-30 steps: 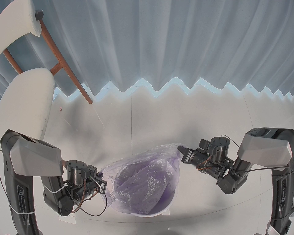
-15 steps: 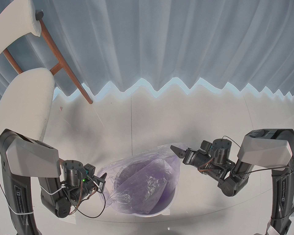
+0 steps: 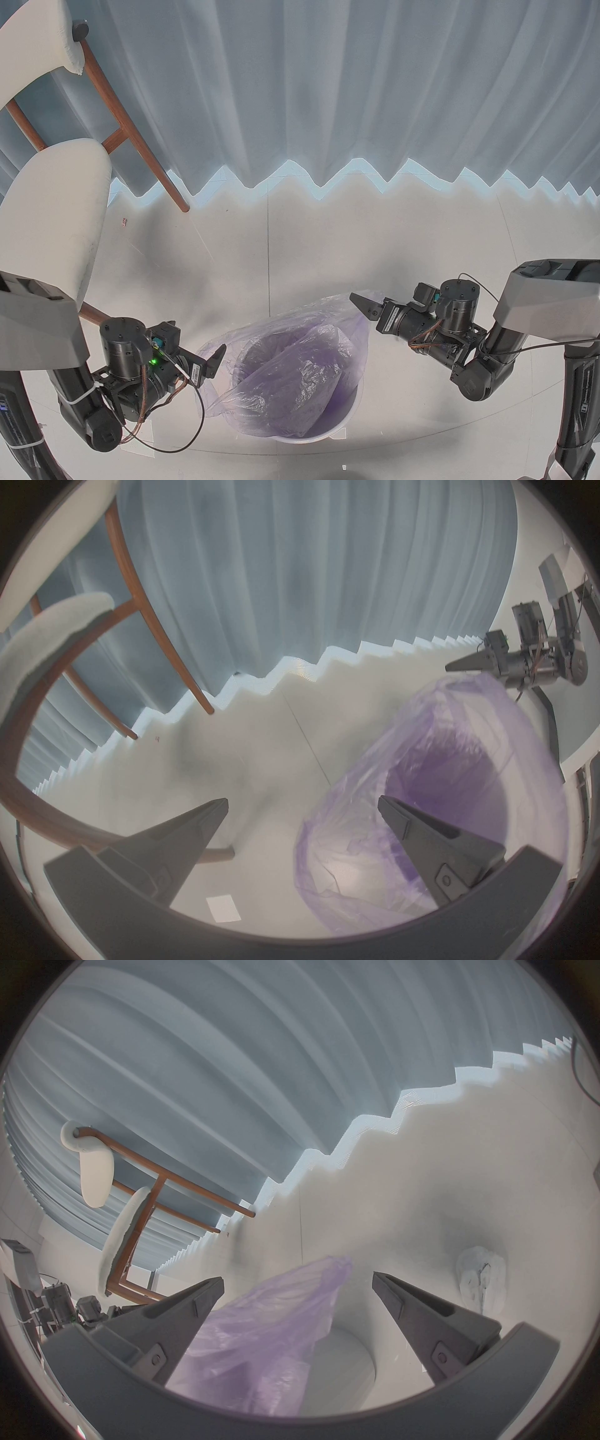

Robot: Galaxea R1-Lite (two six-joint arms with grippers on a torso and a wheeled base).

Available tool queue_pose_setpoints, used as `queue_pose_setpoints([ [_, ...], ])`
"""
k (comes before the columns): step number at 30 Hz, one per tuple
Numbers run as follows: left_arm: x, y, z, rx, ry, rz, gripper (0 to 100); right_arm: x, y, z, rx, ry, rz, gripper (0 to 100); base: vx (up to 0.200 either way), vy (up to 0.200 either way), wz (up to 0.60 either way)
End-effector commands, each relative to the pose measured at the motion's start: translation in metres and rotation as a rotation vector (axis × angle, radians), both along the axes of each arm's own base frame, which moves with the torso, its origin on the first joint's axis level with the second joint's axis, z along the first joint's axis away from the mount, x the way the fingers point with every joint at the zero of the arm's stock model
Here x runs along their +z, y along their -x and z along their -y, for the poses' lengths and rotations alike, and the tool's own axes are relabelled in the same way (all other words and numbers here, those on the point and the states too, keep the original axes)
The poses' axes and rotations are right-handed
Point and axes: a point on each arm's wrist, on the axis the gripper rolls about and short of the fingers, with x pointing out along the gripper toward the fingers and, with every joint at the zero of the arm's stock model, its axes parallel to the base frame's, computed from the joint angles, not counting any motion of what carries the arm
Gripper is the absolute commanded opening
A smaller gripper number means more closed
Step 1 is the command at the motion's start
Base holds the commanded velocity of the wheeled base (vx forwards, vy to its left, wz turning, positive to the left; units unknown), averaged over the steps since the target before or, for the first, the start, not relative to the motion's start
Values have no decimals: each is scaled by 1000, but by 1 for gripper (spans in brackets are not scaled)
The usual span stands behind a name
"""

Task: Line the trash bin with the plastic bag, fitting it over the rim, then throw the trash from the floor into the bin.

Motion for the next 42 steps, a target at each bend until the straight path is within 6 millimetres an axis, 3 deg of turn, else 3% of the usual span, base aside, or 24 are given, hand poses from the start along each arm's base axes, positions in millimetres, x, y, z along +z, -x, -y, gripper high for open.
queue_pose_setpoints([
  [1, 43, 15, -4, -14, 60, 143, 100, 28, 12, 1, 11, -14, 51, 100, 0, 0, 0],
  [5, 71, 32, 2, -65, 113, 244, 100, 48, 21, 2, 20, -6, 102, 100, 0, 0, 0],
  [11, 119, 60, 4, -140, 197, 379, 100, 96, 45, 10, 27, -14, 148, 100, 0, 0, 0],
  [17, 103, 77, 2, -300, 423, 148, 100, 124, 68, 14, 80, -8, 97, 100, 0, 0, 0],
  [22, 113, 82, 0, -291, 563, 132, 100, 133, 77, 9, 103, -17, 122, 100, -40, 0, 0],
  [27, 96, 91, -6, -264, 555, 55, 100, 145, 83, 11, 104, -29, 158, 100, -200, 0, 0],
  [42, 89, 87, -4, -247, 537, 26, 100, 151, 83, 11, 103, -40, 179, 100, -200, 0, 0],
])
